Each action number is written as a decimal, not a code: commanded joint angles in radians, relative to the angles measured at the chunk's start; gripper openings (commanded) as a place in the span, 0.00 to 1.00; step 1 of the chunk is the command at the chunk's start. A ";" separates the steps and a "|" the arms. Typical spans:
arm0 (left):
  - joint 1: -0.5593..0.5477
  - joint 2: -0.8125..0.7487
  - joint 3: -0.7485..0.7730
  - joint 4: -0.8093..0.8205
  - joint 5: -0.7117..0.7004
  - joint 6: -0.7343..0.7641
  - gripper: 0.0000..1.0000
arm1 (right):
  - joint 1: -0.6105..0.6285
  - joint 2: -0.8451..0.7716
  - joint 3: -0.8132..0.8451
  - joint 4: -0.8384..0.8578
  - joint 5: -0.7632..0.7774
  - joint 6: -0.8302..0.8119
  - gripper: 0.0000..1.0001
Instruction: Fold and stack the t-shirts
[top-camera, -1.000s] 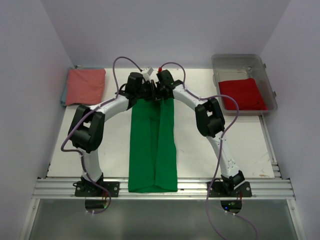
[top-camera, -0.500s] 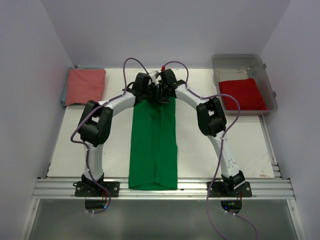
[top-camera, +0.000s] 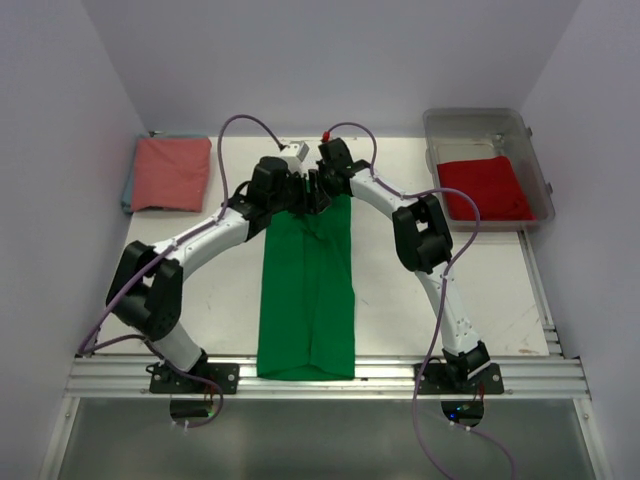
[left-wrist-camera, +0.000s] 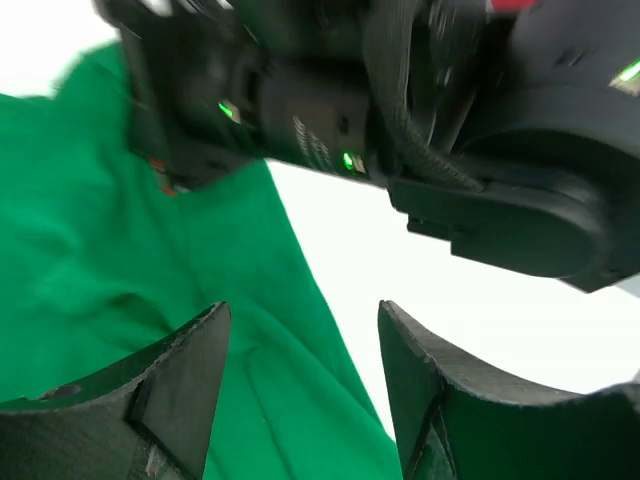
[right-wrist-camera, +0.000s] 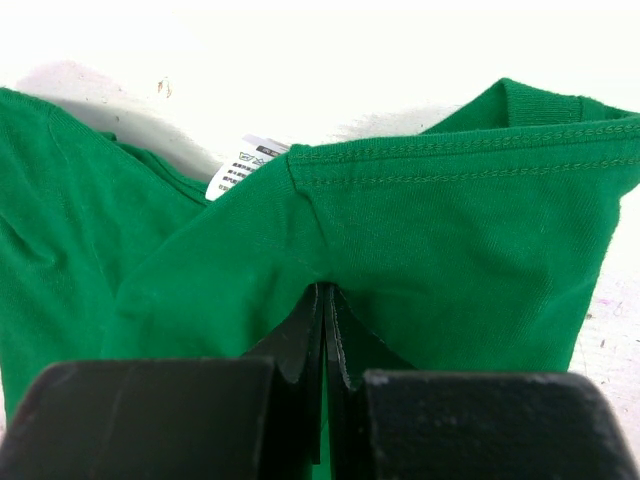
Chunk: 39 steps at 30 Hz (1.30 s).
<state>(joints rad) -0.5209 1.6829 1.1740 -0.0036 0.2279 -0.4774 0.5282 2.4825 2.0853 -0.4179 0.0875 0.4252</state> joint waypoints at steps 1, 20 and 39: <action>0.001 -0.075 -0.045 0.007 -0.175 0.019 0.65 | 0.003 0.049 -0.057 -0.128 0.026 -0.025 0.00; 0.005 0.026 -0.264 0.247 -0.257 -0.136 0.49 | -0.014 0.033 -0.103 -0.108 0.009 -0.022 0.00; 0.009 0.161 -0.182 0.283 -0.401 -0.147 0.41 | -0.023 0.032 -0.117 -0.105 0.006 -0.023 0.00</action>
<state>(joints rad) -0.5175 1.8221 0.9360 0.2295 -0.1188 -0.6186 0.5209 2.4599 2.0285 -0.3618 0.0814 0.4255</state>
